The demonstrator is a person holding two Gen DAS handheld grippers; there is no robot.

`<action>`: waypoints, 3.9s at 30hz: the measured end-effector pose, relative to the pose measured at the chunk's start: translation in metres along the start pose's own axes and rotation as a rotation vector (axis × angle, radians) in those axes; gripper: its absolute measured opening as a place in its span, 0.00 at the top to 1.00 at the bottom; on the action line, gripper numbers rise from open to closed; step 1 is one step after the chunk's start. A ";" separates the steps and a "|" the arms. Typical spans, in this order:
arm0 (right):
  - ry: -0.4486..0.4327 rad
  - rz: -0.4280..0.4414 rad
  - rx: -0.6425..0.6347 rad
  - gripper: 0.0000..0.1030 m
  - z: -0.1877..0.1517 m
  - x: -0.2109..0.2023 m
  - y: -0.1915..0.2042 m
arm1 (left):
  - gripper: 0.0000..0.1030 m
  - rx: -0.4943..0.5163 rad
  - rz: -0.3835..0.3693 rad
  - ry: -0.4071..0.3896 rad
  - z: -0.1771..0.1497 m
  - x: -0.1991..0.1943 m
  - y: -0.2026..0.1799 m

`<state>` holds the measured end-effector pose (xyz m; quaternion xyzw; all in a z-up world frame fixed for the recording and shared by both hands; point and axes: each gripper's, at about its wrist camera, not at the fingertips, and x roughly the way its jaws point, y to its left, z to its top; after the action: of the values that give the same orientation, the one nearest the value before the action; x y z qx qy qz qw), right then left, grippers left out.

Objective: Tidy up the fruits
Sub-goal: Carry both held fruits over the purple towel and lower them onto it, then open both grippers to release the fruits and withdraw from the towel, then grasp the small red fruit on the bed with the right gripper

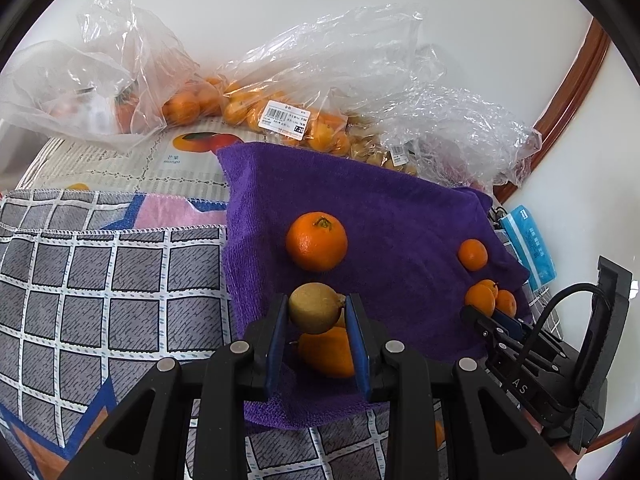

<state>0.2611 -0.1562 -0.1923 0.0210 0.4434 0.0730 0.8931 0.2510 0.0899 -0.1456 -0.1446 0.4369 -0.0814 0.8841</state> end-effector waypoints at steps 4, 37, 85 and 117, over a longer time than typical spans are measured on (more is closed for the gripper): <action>0.003 -0.010 -0.013 0.69 -0.001 0.003 0.002 | 0.73 -0.004 -0.006 0.006 -0.001 0.004 0.002; -0.061 -0.091 -0.006 0.67 0.000 -0.027 0.004 | 0.65 -0.028 -0.053 -0.015 -0.005 -0.003 0.002; 0.033 0.138 -0.019 0.64 -0.096 -0.073 0.062 | 0.58 -0.085 0.118 -0.006 -0.116 -0.097 0.068; -0.017 0.178 -0.061 0.77 -0.094 -0.090 0.041 | 0.58 -0.072 0.163 0.029 -0.129 -0.077 0.033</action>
<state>0.1281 -0.1319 -0.1740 0.0339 0.4297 0.1653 0.8871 0.1027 0.1185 -0.1730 -0.1389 0.4626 0.0044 0.8756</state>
